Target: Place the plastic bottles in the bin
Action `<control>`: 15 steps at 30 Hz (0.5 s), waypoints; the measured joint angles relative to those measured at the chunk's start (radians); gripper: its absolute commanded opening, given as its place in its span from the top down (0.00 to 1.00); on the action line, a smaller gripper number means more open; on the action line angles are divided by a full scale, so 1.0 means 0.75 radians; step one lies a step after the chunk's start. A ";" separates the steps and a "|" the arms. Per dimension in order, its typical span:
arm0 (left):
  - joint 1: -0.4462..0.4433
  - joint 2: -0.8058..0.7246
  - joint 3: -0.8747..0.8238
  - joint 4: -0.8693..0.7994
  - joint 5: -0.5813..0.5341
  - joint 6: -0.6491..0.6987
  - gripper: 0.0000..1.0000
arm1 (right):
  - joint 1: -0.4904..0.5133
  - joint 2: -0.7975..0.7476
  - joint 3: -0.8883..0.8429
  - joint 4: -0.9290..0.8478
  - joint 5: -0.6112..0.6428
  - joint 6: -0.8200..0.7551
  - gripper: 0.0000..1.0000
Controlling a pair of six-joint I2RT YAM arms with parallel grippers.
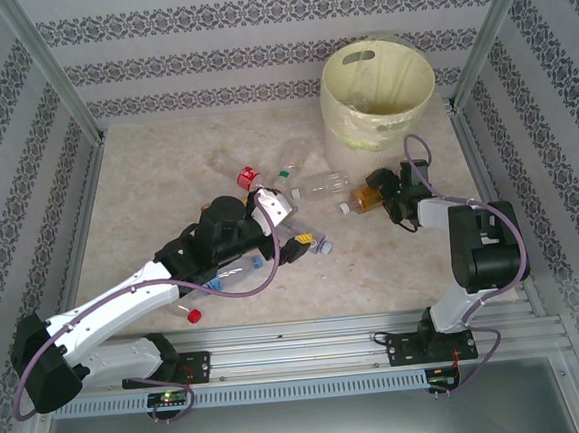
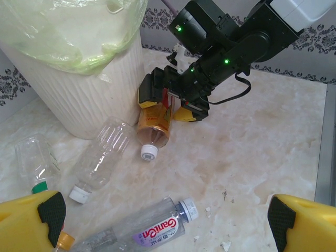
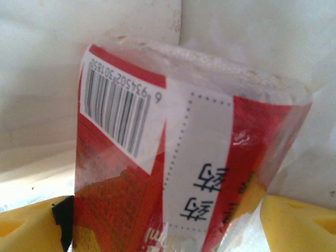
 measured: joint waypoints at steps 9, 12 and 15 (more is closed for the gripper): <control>0.000 0.000 0.000 0.000 -0.003 0.001 0.00 | -0.007 0.012 -0.022 0.072 0.015 0.052 0.23; 0.000 0.000 0.000 0.000 -0.004 0.001 0.00 | -0.008 0.012 -0.024 0.080 0.020 0.052 0.27; 0.000 0.000 0.000 0.000 -0.003 0.000 0.00 | -0.008 0.006 -0.027 0.078 0.030 0.050 0.29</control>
